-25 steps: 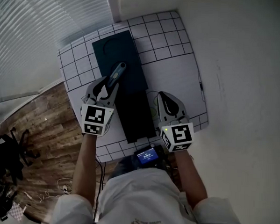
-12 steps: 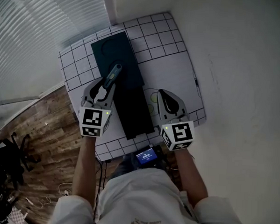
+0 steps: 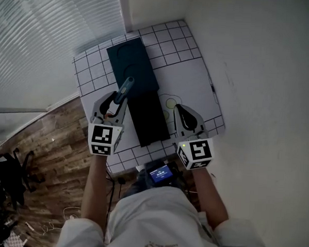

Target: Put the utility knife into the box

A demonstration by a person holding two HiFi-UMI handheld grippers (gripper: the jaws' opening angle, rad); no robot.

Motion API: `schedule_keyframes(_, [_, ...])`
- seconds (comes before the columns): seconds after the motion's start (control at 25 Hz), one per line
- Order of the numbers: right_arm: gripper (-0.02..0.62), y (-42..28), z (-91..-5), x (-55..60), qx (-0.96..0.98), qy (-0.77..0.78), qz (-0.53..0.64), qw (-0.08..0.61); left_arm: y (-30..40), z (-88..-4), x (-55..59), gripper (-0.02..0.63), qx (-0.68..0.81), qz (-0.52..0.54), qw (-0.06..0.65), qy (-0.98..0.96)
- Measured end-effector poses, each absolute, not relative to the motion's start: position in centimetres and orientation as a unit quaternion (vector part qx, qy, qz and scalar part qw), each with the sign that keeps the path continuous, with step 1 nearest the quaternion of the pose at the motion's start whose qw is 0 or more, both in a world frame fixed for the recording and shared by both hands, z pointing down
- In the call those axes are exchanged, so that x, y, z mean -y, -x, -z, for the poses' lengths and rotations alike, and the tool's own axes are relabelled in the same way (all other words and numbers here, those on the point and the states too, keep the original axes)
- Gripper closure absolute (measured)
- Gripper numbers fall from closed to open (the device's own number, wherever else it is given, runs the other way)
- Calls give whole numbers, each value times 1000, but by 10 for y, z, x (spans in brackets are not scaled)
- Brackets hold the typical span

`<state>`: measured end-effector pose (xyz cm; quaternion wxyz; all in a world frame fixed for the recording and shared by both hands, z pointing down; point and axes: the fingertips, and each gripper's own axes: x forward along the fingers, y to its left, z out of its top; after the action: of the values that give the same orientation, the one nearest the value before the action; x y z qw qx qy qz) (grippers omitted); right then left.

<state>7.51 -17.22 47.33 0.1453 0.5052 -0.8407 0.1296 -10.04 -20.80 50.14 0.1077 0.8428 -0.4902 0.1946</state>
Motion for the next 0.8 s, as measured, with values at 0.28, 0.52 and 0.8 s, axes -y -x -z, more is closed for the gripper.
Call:
schedule_keyframes(0.28, [589,-73,-451,151,844,-506,-118,129,103,-477,179,459,497,-187,95,-842])
schedule_keyframes(0.52, [589,-65,-437,132,847,-506,-111,119,106,-463,155,459,496,-184,86,-844])
schedule_keyframes(0.8, [589,-59,-428,108,850,-503,-103,119,103,-458,130,459,492,-180,86,-847])
